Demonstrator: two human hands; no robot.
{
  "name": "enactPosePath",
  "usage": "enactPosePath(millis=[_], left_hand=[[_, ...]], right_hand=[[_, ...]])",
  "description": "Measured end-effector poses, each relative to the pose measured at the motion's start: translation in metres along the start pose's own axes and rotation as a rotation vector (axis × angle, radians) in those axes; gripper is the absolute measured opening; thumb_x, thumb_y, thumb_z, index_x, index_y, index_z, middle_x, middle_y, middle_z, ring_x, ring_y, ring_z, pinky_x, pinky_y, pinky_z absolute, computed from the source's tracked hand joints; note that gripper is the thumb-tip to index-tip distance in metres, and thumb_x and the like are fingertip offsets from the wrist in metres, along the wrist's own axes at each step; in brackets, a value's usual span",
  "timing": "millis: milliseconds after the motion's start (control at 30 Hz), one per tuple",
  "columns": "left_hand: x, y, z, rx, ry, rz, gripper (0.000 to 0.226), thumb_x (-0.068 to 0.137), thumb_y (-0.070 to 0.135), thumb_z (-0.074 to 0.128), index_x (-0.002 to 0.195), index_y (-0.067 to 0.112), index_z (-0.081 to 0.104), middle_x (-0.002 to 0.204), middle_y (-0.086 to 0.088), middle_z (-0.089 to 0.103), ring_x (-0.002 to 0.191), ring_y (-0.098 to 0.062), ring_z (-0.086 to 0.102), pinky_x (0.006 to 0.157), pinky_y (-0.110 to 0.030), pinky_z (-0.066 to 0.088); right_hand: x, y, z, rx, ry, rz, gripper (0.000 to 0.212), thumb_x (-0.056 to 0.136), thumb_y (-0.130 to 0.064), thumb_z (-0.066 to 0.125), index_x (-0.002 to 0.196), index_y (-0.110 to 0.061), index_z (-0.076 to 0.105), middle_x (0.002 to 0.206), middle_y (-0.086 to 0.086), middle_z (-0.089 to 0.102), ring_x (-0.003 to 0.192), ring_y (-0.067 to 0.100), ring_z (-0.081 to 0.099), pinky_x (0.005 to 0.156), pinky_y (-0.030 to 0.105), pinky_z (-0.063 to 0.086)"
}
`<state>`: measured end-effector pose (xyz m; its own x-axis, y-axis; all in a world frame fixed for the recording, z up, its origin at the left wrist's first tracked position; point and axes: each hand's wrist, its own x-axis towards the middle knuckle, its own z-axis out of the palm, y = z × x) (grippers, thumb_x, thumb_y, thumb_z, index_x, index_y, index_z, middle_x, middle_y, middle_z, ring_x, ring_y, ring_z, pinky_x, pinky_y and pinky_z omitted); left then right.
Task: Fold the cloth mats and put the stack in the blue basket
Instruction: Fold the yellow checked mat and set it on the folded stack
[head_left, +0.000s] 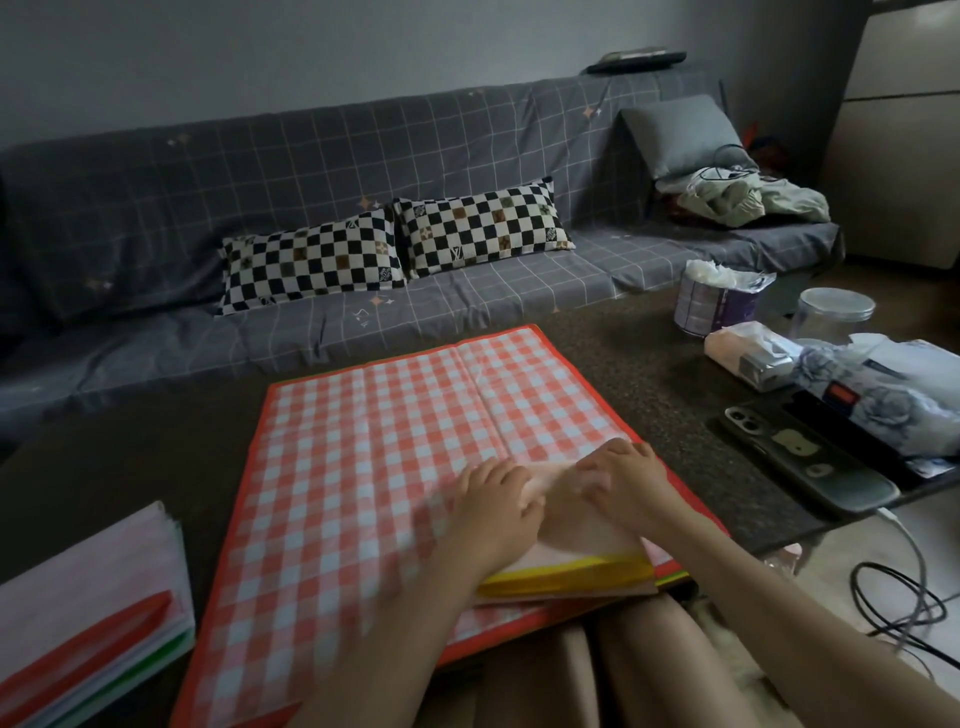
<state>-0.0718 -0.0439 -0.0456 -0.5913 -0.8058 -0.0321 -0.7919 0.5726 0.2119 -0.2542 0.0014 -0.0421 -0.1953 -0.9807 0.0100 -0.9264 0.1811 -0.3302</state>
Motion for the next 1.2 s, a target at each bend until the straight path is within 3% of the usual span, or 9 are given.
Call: enactPosePath(millis=[100, 200, 300, 500, 767, 933, 1067, 1200], left_hand=[[-0.002, 0.003, 0.01, 0.073, -0.058, -0.004, 0.053, 0.101, 0.036, 0.017, 0.152, 0.03, 0.005, 0.161, -0.001, -0.005, 0.147, -0.021, -0.011, 0.119, -0.043, -0.009], [-0.004, 0.004, 0.015, 0.123, -0.017, -0.016, 0.051, 0.102, 0.038, 0.012, 0.152, 0.032, 0.0, 0.16, 0.001, -0.009, 0.146, -0.02, -0.014, 0.118, -0.042, -0.013], [-0.005, 0.007, 0.017, 0.118, 0.006, -0.033, 0.053, 0.101, 0.042, 0.01, 0.152, 0.032, 0.001, 0.16, 0.002, -0.009, 0.146, -0.018, -0.015, 0.117, -0.041, -0.015], [-0.008, 0.003, 0.019, 0.106, 0.016, -0.084, 0.06, 0.1, 0.047, 0.01, 0.152, 0.02, -0.005, 0.16, 0.0, -0.01, 0.146, -0.016, -0.014, 0.115, -0.038, -0.016], [-0.015, -0.016, 0.019, 0.064, -0.005, -0.207, 0.063, 0.099, 0.051, 0.007, 0.151, 0.021, -0.011, 0.159, -0.002, -0.016, 0.146, -0.021, -0.018, 0.118, -0.047, -0.009], [-0.022, -0.016, 0.019, -0.104, 0.052, -0.384, 0.077, 0.096, 0.059, 0.019, 0.152, 0.012, -0.007, 0.16, -0.007, -0.01, 0.147, -0.026, -0.013, 0.12, -0.044, -0.004], [-0.023, -0.015, 0.016, -0.218, 0.219, -0.365, 0.066, 0.095, 0.052, 0.04, 0.149, 0.018, 0.023, 0.155, 0.001, 0.022, 0.143, -0.019, 0.014, 0.119, -0.038, 0.011], [-0.027, -0.01, 0.008, -0.403, 0.303, -0.378, 0.057, 0.092, 0.044, 0.052, 0.142, 0.021, 0.035, 0.142, 0.004, 0.04, 0.131, -0.016, 0.034, 0.11, -0.035, 0.031]], right_hand=[[-0.007, -0.017, 0.0, -0.163, -0.035, 0.001, 0.041, 0.098, -0.028, 0.033, 0.137, -0.024, 0.044, 0.149, -0.003, 0.034, 0.141, 0.022, 0.018, 0.115, 0.035, 0.011], [-0.02, -0.032, 0.015, -0.219, -0.105, -0.042, 0.053, 0.101, -0.034, 0.023, 0.15, -0.014, 0.017, 0.159, 0.004, 0.009, 0.146, 0.024, 0.0, 0.118, 0.038, -0.001], [-0.03, -0.035, 0.031, -0.164, -0.048, -0.006, 0.058, 0.101, -0.04, 0.011, 0.15, -0.012, -0.001, 0.159, 0.008, -0.004, 0.145, 0.023, -0.012, 0.116, 0.036, -0.011], [-0.029, -0.026, 0.035, -0.171, -0.054, 0.004, 0.063, 0.099, -0.048, 0.008, 0.15, -0.013, -0.005, 0.158, 0.005, -0.009, 0.144, 0.018, -0.016, 0.112, 0.033, -0.016], [-0.031, -0.015, 0.033, -0.159, -0.064, 0.129, 0.072, 0.096, -0.054, 0.005, 0.148, -0.008, -0.012, 0.157, 0.009, -0.013, 0.144, 0.019, -0.017, 0.116, 0.036, -0.015], [-0.038, -0.018, 0.027, -0.14, 0.037, 0.261, 0.073, 0.097, -0.053, 0.013, 0.149, -0.004, 0.004, 0.158, 0.014, 0.003, 0.146, 0.027, -0.007, 0.116, 0.045, -0.013], [-0.04, -0.015, 0.024, 0.028, 0.147, 0.25, 0.062, 0.094, -0.053, 0.037, 0.139, -0.011, 0.031, 0.15, 0.008, 0.027, 0.141, 0.026, 0.016, 0.117, 0.041, 0.001], [-0.042, -0.017, 0.017, 0.223, 0.191, 0.26, 0.045, 0.096, -0.031, 0.043, 0.137, -0.014, 0.035, 0.143, 0.007, 0.039, 0.135, 0.026, 0.026, 0.113, 0.04, 0.014]])
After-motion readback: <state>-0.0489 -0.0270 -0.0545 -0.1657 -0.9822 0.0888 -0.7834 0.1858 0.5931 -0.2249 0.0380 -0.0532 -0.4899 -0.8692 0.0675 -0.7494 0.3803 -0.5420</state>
